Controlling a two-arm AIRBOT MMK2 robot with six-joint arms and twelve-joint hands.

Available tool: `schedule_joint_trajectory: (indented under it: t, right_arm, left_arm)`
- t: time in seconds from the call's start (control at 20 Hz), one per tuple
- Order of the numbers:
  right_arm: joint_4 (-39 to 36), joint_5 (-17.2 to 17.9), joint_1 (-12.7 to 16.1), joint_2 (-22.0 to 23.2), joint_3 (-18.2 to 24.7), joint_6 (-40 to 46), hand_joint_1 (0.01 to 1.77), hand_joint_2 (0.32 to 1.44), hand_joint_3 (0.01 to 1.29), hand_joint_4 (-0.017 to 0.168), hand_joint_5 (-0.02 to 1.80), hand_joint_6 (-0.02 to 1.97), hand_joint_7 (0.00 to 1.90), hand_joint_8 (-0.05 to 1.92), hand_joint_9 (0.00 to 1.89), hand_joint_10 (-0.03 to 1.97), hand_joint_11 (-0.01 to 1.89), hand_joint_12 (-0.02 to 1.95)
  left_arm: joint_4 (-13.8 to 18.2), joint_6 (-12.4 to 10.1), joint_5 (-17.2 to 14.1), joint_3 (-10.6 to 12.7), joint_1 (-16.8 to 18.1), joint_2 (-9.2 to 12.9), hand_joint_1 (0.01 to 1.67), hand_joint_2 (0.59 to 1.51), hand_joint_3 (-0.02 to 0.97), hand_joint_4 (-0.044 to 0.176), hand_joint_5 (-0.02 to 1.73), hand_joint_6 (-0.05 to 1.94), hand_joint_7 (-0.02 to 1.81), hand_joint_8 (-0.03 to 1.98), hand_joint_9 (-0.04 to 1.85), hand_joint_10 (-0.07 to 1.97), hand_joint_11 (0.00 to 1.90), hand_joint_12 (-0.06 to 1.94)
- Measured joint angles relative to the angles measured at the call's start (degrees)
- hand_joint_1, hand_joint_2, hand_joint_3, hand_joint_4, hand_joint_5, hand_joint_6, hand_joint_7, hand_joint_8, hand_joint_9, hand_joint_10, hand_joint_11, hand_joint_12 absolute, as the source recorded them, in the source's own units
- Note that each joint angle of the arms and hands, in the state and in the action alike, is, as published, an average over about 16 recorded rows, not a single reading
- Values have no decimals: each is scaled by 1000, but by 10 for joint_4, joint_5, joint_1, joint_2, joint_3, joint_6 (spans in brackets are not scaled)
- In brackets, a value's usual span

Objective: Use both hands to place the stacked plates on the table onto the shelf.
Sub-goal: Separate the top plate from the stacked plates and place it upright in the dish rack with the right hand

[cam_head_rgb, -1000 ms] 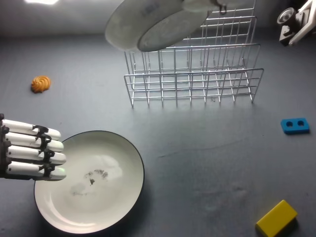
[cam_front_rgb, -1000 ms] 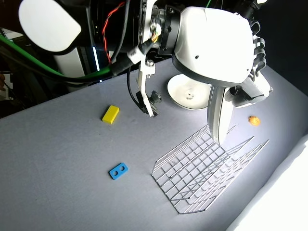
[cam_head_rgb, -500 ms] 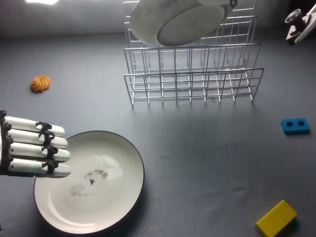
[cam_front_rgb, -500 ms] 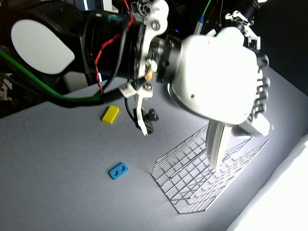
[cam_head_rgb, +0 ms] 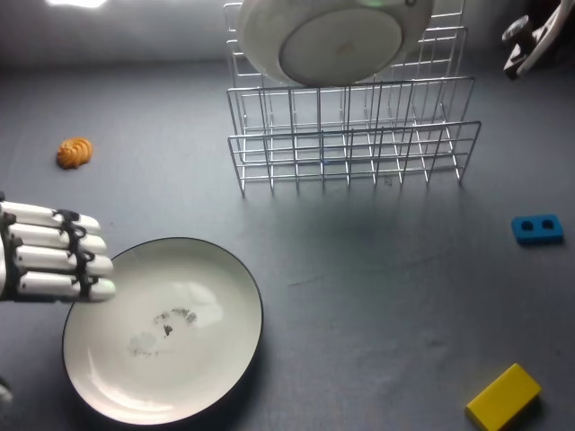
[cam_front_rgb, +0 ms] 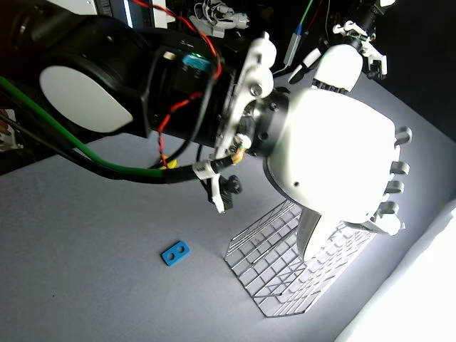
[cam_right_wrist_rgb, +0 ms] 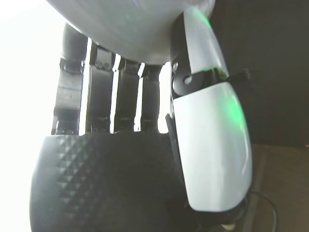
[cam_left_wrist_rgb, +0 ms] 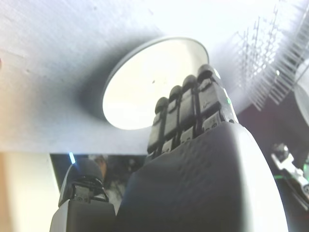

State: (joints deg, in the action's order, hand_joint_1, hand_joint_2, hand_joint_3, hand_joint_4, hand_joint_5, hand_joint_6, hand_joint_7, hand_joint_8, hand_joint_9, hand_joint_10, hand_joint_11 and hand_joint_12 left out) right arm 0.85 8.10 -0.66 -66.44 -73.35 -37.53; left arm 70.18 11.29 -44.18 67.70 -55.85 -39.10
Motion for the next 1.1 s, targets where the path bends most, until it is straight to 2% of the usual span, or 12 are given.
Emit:
schedule_joint_trajectory:
  t: [0.3,0.5,0.7,1.1]
  right_arm:
    - [26,1,-21,-25,-33,-33,1172,1081,12,-11,795,1042,976,1059,961,592,568,1327]
    - [45,2,-38,-34,-45,-58,1167,1090,12,-12,774,1069,957,1062,944,559,557,1281]
    - [63,7,-54,-35,-48,-80,1119,1128,11,-11,735,1025,911,818,886,432,483,1228]
    - [84,14,-72,-26,-42,-104,929,1232,12,-6,650,521,725,295,667,157,213,1124]
  left_arm:
    - [-23,0,45,-6,-8,-6,18,1142,12,4,57,19,49,0,23,11,19,18]
    - [-36,0,59,-11,-14,-9,18,1142,12,4,56,19,48,0,22,11,19,18]
    - [-40,0,59,-16,-17,-10,18,1143,12,4,55,19,50,-1,23,12,17,18]
    - [-47,0,55,-25,-27,-8,18,1142,11,3,58,19,53,-1,24,12,18,18]
